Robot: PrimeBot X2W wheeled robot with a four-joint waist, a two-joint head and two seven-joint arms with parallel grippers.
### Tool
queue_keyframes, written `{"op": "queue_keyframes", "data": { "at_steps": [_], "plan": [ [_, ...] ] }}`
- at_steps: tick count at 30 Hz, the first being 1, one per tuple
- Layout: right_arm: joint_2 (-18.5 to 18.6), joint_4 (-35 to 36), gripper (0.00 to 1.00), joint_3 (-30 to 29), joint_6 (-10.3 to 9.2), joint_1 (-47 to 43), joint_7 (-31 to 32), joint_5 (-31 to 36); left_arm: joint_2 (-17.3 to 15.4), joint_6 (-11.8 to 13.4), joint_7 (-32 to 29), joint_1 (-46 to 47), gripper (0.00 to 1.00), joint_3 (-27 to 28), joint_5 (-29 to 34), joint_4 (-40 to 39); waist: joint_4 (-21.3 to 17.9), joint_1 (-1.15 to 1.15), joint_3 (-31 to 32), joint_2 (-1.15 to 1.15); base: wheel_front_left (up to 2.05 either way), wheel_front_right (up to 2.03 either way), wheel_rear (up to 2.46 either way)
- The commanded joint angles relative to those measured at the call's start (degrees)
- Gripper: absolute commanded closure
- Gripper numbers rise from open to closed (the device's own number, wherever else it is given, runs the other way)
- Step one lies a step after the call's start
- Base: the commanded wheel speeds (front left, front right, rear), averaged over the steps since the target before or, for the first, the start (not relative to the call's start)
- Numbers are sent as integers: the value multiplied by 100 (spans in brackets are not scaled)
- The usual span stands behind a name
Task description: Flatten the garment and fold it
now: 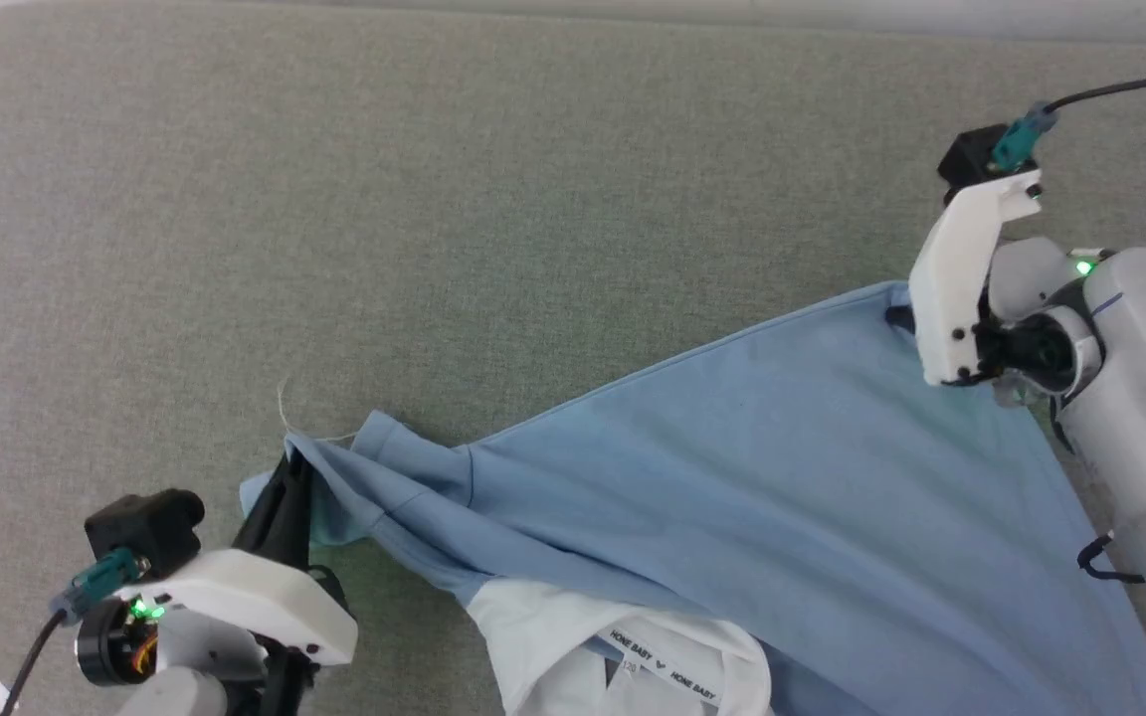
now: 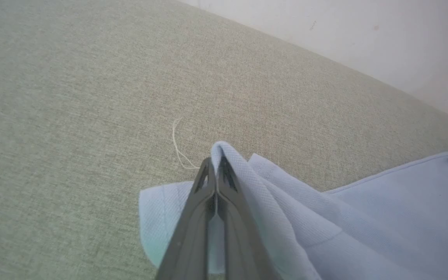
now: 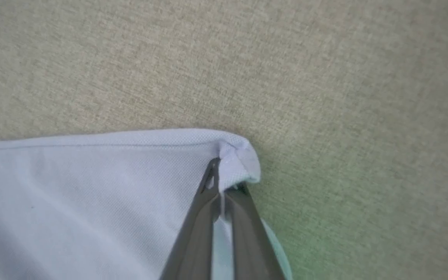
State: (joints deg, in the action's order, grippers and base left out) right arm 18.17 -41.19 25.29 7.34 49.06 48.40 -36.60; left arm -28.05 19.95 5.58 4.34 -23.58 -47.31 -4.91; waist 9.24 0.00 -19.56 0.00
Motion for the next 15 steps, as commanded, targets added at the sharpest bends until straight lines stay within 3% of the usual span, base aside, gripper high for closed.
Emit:
{"op": "queue_keyframes", "data": {
  "at_steps": [1,11,15],
  "plan": [
    [-98,-165,100,216,14,-426,136,-56,-32,-44,31,132,100,13,-5,24,-69,0,143,0,0,0,0],
    [643,784,100,85,14,-141,-1069,192,-815,-203,-320,1084,100,223,367,31,-278,0,933,0,0,0,0],
    [802,745,100,-242,14,70,-1267,510,-976,-462,-587,2013,100,223,470,455,-446,0,1075,0,0,0,0]
  ]
}}
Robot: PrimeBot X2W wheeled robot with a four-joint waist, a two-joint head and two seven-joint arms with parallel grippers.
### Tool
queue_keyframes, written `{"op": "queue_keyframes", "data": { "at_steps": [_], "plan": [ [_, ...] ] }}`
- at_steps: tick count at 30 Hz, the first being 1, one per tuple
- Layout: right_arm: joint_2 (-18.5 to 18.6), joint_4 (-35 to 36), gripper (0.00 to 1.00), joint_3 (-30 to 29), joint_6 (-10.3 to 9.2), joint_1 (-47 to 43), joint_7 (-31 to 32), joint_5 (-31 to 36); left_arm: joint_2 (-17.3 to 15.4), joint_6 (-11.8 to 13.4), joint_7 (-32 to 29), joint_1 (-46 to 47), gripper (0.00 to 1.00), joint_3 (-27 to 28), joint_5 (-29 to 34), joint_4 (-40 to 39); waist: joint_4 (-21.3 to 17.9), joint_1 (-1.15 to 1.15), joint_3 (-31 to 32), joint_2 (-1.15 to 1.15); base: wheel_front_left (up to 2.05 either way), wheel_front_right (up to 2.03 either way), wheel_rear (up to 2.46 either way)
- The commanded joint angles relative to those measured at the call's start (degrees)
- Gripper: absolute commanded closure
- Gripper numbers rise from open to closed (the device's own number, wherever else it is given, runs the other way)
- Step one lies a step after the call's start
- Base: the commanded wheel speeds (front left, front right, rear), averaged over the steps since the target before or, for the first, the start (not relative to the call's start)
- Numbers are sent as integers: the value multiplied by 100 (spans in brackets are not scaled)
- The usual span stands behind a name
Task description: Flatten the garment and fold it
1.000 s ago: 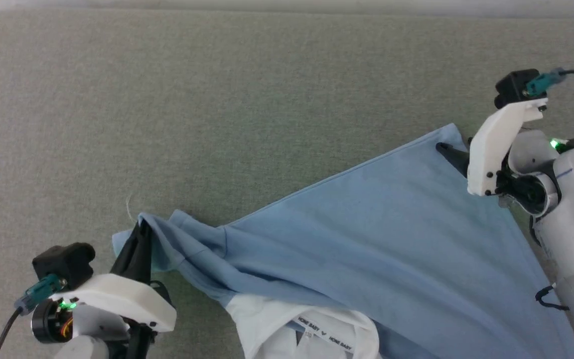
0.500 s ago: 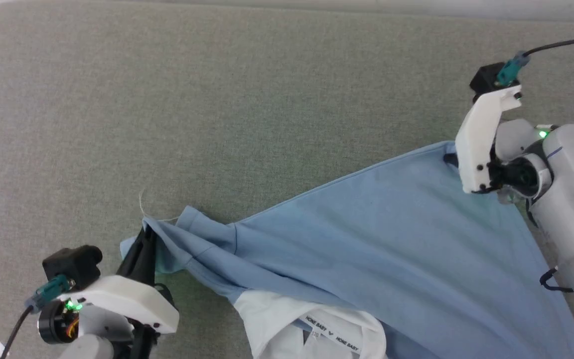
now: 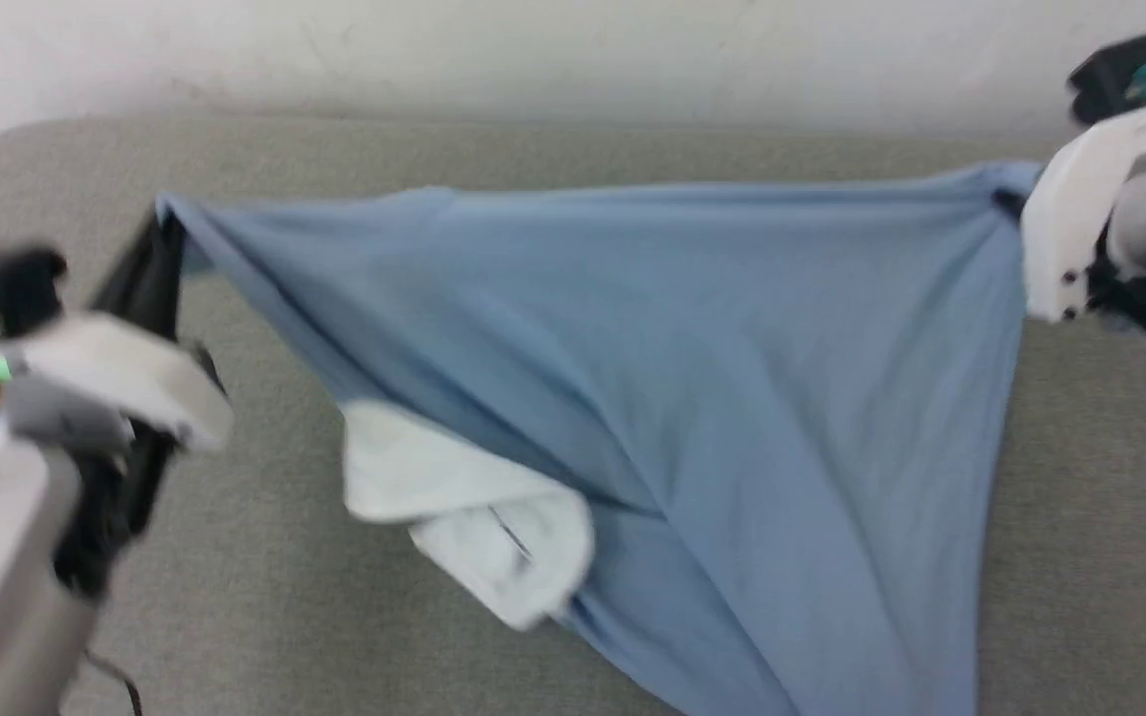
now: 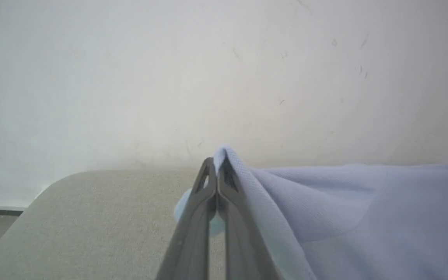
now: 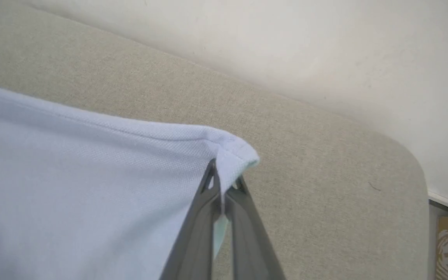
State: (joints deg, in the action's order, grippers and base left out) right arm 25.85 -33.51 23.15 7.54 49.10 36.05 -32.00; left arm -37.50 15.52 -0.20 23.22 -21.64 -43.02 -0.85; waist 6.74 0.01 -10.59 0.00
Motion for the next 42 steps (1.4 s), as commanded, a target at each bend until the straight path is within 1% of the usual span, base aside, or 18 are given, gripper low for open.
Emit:
{"op": "queue_keyframes", "data": {
  "at_steps": [1,4,6,9,11,18,23,27,32,37,42],
  "plan": [
    [28,-58,100,-119,-5,162,-82,151,-26,-108,-64,398,100,1,68,238,-244,-1,173,0,0,0,0],
    [-71,-194,100,-362,-5,529,-260,488,87,-365,-88,1261,100,-71,171,955,-407,-1,105,0,0,0,0],
    [-176,-310,100,-563,-5,845,-458,703,183,-504,1,1856,100,-81,261,1486,-514,-1,4,0,0,0,0],
    [-326,-440,100,-829,-5,1392,-917,1058,310,-679,221,2774,100,-80,433,2285,-672,-1,-194,0,0,0,0],
    [-405,-525,100,-963,-5,1789,-1293,1269,340,-753,409,3366,100,-55,565,2696,-754,-1,-344,0,0,0,0],
    [-460,-728,100,-1340,-5,3155,-2557,1792,389,-949,901,5300,100,-96,1046,3548,-833,-1,-940,0,0,0,0],
    [-492,-965,100,-1317,-5,3759,-3056,1891,465,-1081,1102,6173,100,-202,1269,4024,-800,-1,-1262,0,0,0,0],
    [-560,-1242,100,-1134,-5,3896,-3297,1860,555,-1193,1226,6358,100,-239,1275,4411,-767,-1,-1458,0,0,0,0],
    [-706,-1660,100,-794,-5,3724,-3483,1628,707,-1367,1348,6124,100,-282,1183,4884,-722,-1,-1626,0,0,0,0],
    [-859,-1945,100,-318,-5,3230,-3669,1223,924,-1566,1436,5549,100,-234,945,5257,-664,-1,-1605,0,0,0,0],
    [-764,-1824,100,127,-5,2341,-3950,653,1067,-1720,1500,4507,100,-83,670,5309,-575,-1,-1272,0,0,0,0]
  ]
}}
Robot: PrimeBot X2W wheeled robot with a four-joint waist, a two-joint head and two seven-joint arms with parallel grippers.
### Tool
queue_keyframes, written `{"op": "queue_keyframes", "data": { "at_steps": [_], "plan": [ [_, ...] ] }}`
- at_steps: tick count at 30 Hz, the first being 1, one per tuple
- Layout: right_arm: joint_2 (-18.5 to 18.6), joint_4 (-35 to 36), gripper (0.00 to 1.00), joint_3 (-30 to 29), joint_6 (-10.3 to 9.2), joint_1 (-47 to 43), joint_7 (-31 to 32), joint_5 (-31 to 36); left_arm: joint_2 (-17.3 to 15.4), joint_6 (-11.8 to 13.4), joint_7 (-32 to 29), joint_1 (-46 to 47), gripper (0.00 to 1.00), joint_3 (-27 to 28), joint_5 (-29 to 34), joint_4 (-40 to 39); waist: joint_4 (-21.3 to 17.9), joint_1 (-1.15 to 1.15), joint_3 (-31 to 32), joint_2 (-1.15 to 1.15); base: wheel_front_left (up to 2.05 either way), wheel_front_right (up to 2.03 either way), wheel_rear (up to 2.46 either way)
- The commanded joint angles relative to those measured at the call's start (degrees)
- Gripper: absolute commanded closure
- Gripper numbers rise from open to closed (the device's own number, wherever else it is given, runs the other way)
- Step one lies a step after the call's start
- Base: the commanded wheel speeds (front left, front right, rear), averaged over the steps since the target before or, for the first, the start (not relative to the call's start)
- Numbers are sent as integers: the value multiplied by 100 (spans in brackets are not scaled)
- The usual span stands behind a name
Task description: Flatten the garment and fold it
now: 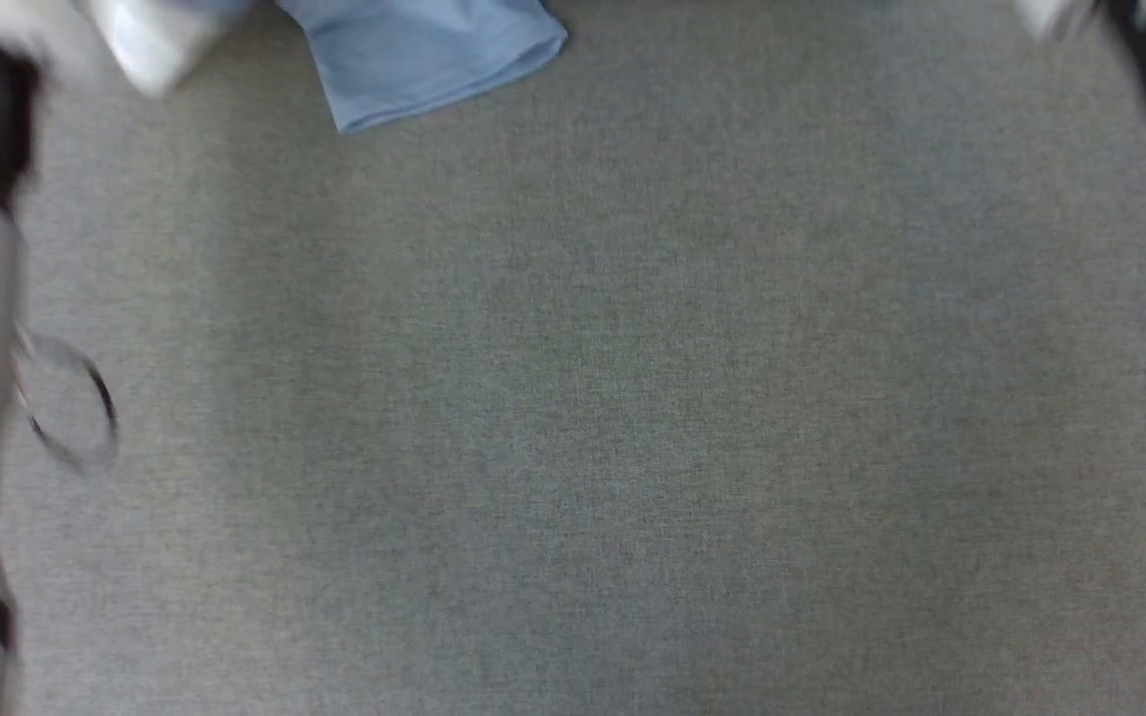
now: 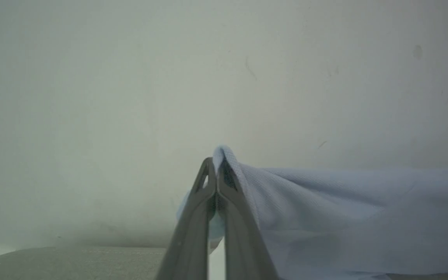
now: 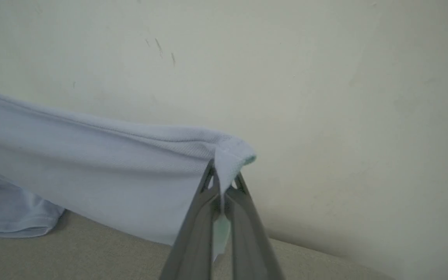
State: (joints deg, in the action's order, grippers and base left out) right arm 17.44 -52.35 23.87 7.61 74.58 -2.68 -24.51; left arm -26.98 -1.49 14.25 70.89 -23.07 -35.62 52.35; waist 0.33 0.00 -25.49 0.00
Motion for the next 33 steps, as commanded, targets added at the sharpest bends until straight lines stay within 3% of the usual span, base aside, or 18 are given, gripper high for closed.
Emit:
{"op": "queue_keyframes", "data": {
  "at_steps": [1,5,9,12,17,24,28,33],
  "plan": [
    [118,136,100,127,-12,-441,-127,-237,30,-38,60,-533,100,80,-105,-50,83,0,311,0,0,0,0],
    [347,564,100,368,-12,-1557,-307,-704,74,-13,71,-1854,100,318,-363,-403,105,0,780,0,0,0,0],
    [701,1039,100,384,-12,-2739,-480,-810,89,231,72,-3405,100,532,-538,-1162,151,0,1236,0,0,0,0],
    [834,1409,100,147,-12,-3644,-545,-811,86,503,24,-4512,100,574,-654,-1900,185,0,1539,0,0,0,0],
    [845,2263,100,-633,-12,-5127,-389,-602,-193,1251,-435,-6241,100,687,-815,-3515,194,0,1891,0,0,0,0],
    [343,4137,100,-2115,-12,-7264,513,39,-554,2341,-1201,-8195,100,853,-1007,-5768,260,0,2104,0,0,0,0],
    [-142,5223,100,-2769,-12,-8295,1209,342,-682,2736,-1481,-8867,100,930,-1091,-6504,289,0,2135,0,0,0,0],
    [-676,6206,100,-3278,-12,-9073,1982,514,-816,3035,-1717,-9322,100,1024,-1162,-7088,291,0,2126,0,0,0,0]
  ]
}}
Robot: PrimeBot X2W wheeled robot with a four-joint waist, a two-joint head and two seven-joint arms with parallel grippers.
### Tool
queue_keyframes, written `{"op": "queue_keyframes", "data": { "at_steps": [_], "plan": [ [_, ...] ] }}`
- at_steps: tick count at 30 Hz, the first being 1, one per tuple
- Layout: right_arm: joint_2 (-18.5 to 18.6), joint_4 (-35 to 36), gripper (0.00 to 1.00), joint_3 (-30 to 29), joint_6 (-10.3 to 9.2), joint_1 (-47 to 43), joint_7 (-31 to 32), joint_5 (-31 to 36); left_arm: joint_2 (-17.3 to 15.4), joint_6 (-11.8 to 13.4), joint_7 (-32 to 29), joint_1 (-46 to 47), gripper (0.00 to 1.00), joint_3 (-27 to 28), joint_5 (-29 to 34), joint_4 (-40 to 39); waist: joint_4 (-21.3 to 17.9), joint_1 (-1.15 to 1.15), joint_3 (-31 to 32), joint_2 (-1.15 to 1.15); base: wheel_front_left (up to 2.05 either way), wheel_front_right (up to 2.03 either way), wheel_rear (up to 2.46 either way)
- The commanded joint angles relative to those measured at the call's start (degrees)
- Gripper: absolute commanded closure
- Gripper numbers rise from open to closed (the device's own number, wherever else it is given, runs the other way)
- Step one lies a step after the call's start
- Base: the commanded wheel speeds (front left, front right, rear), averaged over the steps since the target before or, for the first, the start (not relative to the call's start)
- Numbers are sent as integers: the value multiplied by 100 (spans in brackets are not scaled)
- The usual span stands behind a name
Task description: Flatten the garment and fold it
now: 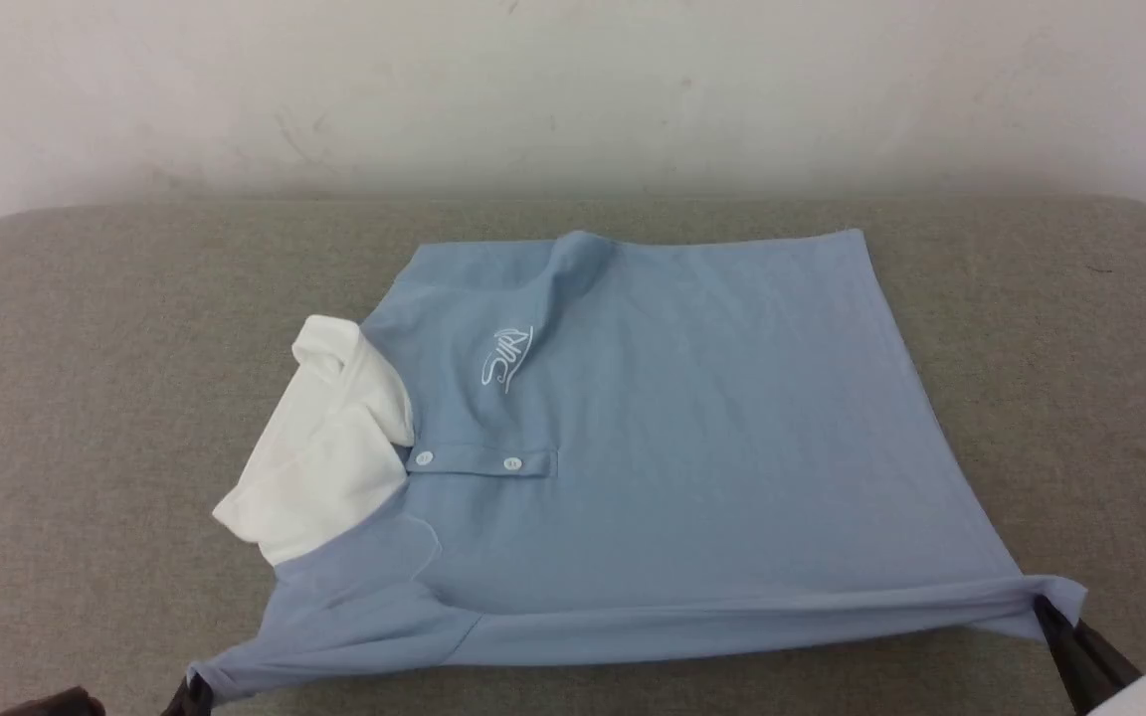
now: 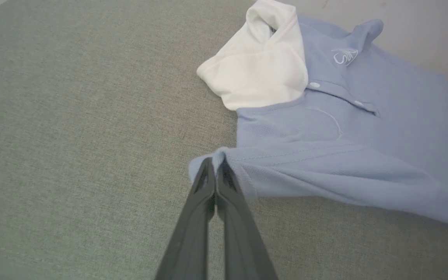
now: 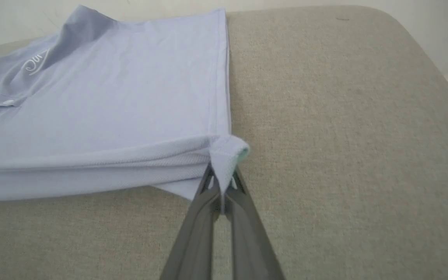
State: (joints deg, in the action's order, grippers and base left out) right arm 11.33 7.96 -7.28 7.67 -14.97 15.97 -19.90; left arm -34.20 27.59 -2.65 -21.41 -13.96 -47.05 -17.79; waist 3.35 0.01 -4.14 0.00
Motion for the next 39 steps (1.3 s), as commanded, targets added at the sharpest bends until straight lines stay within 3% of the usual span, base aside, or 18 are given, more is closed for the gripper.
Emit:
{"op": "queue_keyframes", "data": {
  "at_steps": [1,6,11,19,27,28,29,30,31,39],
  "plan": [
    [-143,311,100,-240,-19,-187,226,70,-128,169,-44,-122,100,147,-13,-163,-14,-1,-26,0,0,0,0],
    [-276,579,100,-385,-19,-80,544,157,-296,127,-84,208,100,226,75,-308,-4,-1,-190,0,0,0,0],
    [-146,81,100,-197,-19,699,784,196,-306,-350,-235,1412,100,-50,154,192,-6,-1,-423,0,0,0,0],
    [195,-1289,100,399,-19,2243,671,207,105,-1086,-244,3275,100,-513,273,1829,-109,-1,-815,0,0,0,0],
    [312,-2533,100,955,-19,3297,96,206,581,-1634,93,4214,100,-762,303,3308,-151,-1,-1103,0,0,0,0],
    [325,-2679,76,1006,-19,3372,-8,225,640,-1704,168,4283,100,-787,307,3475,-144,-1,-1116,0,0,0,0],
    [315,-2807,56,1052,-19,3440,-135,205,699,-1761,250,4342,67,-795,301,3635,-139,-1,-1124,0,0,0,0],
    [314,-2940,0,1094,-19,3491,-253,205,751,-1813,298,4378,33,-812,289,3792,-136,-1,-1118,0,0,0,0],
    [321,-3066,0,1159,-19,3525,-344,209,799,-1866,346,4409,2,-825,274,3923,-127,-1,-1108,0,0,0,0],
    [368,-3375,0,1335,-19,3433,-1426,111,857,-2124,761,4413,0,-727,163,4394,-53,-1,-811,0,0,0,0]
  ]
}}
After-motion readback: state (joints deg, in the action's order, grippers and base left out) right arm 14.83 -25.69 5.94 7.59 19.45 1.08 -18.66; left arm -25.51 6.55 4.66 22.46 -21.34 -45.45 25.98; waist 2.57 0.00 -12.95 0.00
